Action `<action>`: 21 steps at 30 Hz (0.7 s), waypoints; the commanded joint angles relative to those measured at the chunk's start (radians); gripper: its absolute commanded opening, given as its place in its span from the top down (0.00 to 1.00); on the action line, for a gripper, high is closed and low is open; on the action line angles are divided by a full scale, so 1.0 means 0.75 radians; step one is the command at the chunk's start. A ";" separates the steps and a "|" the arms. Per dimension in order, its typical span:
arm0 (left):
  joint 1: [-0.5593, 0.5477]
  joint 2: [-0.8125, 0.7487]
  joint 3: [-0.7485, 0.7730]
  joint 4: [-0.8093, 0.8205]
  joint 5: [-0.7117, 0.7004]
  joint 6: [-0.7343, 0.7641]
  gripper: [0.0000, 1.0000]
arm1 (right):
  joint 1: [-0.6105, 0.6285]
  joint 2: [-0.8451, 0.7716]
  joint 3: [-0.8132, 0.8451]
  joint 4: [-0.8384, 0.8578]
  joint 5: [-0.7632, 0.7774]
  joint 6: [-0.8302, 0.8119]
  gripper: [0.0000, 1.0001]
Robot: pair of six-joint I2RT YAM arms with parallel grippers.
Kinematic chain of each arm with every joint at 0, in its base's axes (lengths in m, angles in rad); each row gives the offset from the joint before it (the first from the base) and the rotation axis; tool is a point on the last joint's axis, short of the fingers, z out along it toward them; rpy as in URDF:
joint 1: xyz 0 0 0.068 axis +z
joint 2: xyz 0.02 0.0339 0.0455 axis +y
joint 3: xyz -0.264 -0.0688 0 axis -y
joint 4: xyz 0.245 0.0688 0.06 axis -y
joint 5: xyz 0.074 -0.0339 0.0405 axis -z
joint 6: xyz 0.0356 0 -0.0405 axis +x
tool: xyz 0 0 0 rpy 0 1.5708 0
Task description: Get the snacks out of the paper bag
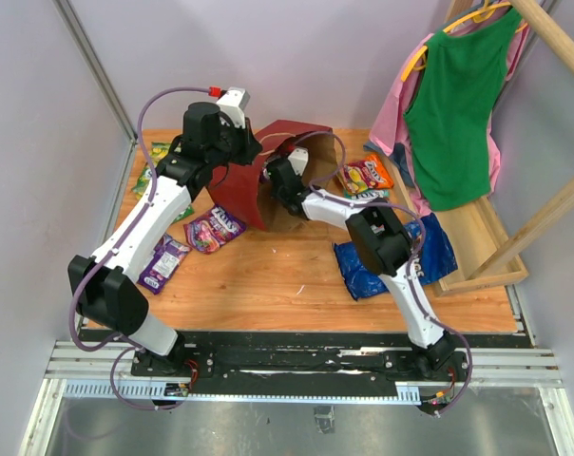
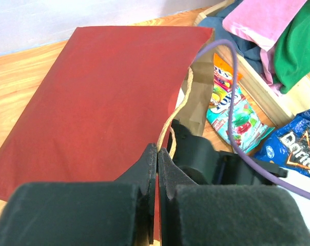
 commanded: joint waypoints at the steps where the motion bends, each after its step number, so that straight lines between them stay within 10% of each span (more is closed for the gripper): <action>1: 0.008 -0.038 -0.004 0.011 -0.032 0.017 0.99 | -0.011 -0.226 -0.213 0.168 0.006 0.023 0.99; 7: 0.009 -0.031 -0.006 0.013 -0.042 0.017 0.99 | -0.030 -0.339 -0.445 0.331 -0.148 0.305 0.99; 11: 0.008 -0.024 -0.005 0.007 -0.041 0.015 0.99 | -0.058 -0.266 -0.439 0.472 -0.344 0.536 0.39; 21: 0.008 -0.043 -0.013 0.005 -0.042 0.013 0.99 | -0.068 -0.123 -0.332 0.403 -0.185 0.847 0.33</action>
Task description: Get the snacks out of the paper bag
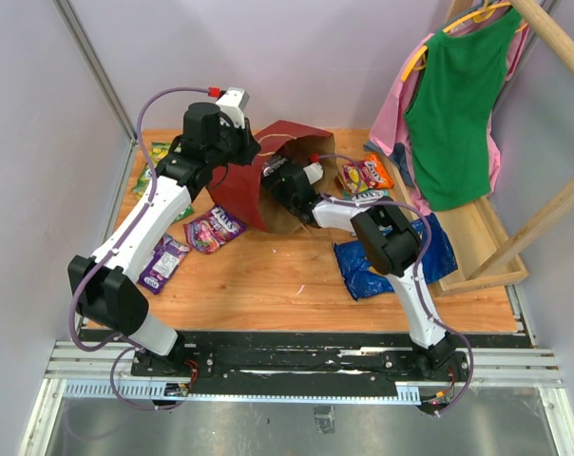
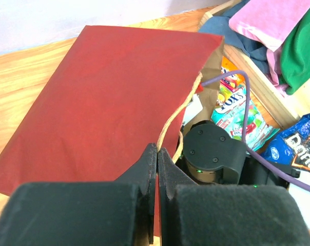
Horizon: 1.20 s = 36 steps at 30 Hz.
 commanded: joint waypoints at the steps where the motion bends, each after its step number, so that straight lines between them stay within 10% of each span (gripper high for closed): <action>1: 0.008 -0.042 -0.013 0.015 0.000 0.009 0.99 | -0.017 0.078 0.084 -0.019 0.084 0.242 0.33; 23: 0.008 -0.012 0.001 0.003 0.009 0.024 0.99 | -0.023 0.579 0.800 -0.281 0.199 0.409 0.19; 29: 0.008 -0.001 0.017 -0.006 0.010 0.024 0.99 | -0.042 0.639 0.879 -0.187 0.219 0.364 0.51; 34: 0.007 0.000 0.026 -0.017 -0.007 0.028 0.99 | -0.076 0.613 0.833 -0.027 0.195 0.286 0.98; 36: 0.008 -0.001 0.025 -0.017 -0.013 0.027 0.99 | -0.084 0.569 0.781 0.032 0.200 0.217 0.99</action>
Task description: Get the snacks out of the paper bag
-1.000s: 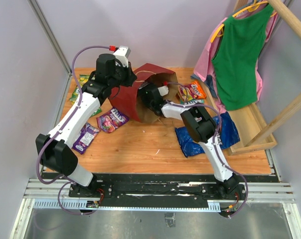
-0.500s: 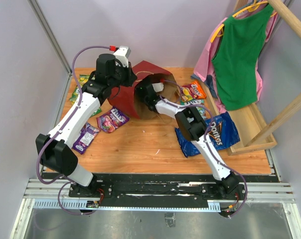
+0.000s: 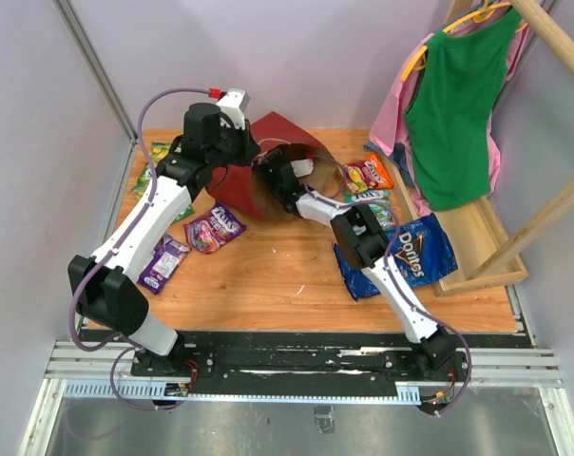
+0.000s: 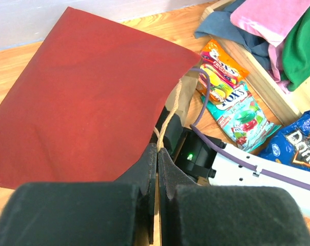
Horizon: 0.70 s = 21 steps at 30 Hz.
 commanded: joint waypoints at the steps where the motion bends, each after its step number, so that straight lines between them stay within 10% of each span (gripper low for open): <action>1: 0.008 0.002 0.027 0.005 -0.017 0.020 0.99 | -0.060 -0.073 -0.094 0.164 0.036 -0.165 0.99; 21: 0.009 0.103 0.087 0.013 -0.028 -0.021 1.00 | -0.009 -0.723 -0.890 0.648 0.044 -0.238 0.99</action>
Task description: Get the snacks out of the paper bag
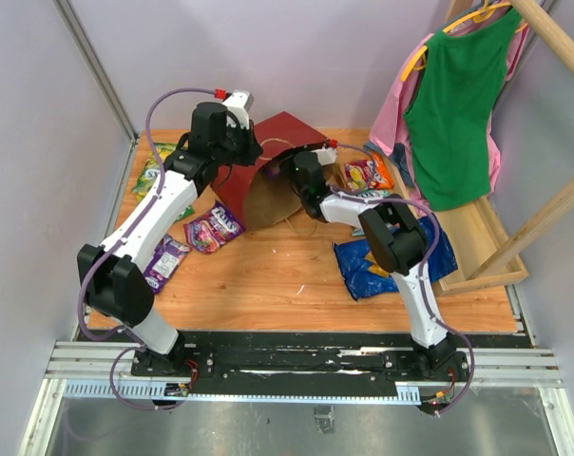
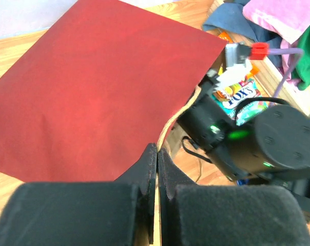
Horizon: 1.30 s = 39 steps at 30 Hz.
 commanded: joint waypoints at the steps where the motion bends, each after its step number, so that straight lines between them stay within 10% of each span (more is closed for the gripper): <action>1: 0.008 0.029 0.063 0.019 -0.012 -0.014 1.00 | 0.032 -0.171 -0.135 0.141 0.043 0.025 0.99; 15: 0.007 0.033 0.118 0.009 -0.047 -0.013 1.00 | 0.057 -0.562 -0.506 0.076 -0.021 -0.328 0.99; 22: 0.009 -0.015 0.023 0.046 -0.043 -0.028 0.99 | 0.042 -0.706 -0.697 0.001 -0.068 -0.456 0.36; 39: 0.007 -0.073 -0.073 0.051 0.003 -0.016 0.97 | 0.093 -0.125 -0.204 0.004 -0.280 -0.249 0.35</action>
